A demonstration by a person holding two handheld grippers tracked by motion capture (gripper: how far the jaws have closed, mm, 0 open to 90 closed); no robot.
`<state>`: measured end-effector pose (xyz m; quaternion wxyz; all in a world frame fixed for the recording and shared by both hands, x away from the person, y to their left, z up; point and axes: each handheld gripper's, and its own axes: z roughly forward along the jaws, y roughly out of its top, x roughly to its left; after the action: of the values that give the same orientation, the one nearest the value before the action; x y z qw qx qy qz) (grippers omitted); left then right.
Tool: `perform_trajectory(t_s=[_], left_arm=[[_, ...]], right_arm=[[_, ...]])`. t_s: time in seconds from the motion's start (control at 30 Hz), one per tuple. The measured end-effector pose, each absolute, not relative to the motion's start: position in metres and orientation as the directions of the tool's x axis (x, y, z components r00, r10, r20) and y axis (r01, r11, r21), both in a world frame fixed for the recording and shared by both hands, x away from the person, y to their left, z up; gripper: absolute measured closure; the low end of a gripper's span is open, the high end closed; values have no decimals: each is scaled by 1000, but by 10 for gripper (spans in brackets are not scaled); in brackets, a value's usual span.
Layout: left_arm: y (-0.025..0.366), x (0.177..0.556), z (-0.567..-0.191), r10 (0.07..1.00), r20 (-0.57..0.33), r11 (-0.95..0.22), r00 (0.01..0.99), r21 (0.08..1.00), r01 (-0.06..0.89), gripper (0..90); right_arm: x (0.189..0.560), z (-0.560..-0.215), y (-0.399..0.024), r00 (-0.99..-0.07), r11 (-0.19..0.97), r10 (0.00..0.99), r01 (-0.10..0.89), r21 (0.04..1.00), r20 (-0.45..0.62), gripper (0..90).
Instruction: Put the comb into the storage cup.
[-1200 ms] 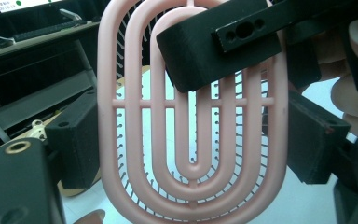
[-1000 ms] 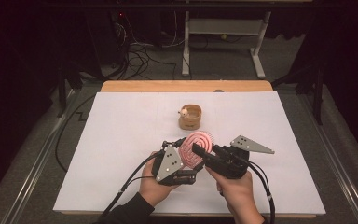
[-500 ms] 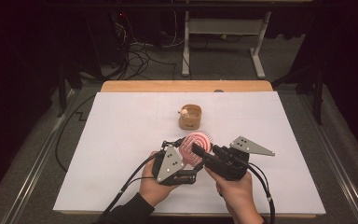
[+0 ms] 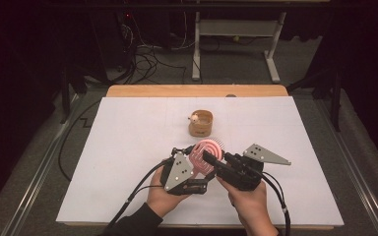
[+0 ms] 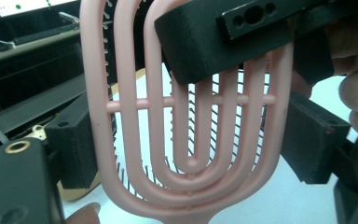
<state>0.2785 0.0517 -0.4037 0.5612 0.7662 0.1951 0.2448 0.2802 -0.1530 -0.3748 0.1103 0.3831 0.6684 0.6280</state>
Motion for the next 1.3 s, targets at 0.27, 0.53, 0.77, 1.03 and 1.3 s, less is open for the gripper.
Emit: perform_trajectory(t_s=[0.27,0.53,0.77,1.03,1.3], left_arm=[[52,278,-403,565,151,-285,811,958,21,175],[53,280,-405,557,124,-276,821,960,41,173],[53,280,-405,552,108,-266,827,963,52,172],[54,281,-405,538,93,-262,838,963,61,122],[54,281,-404,532,82,-256,843,964,67,107]], right_arm=[[279,-373,-152,-689,-77,652,356,931,317,653],[278,-374,-152,-692,-67,654,349,935,305,654],[278,-373,-152,-694,-69,652,346,936,305,657],[279,-373,-154,-692,-70,656,340,938,300,661],[279,-372,-156,-689,-78,659,336,939,301,663]])
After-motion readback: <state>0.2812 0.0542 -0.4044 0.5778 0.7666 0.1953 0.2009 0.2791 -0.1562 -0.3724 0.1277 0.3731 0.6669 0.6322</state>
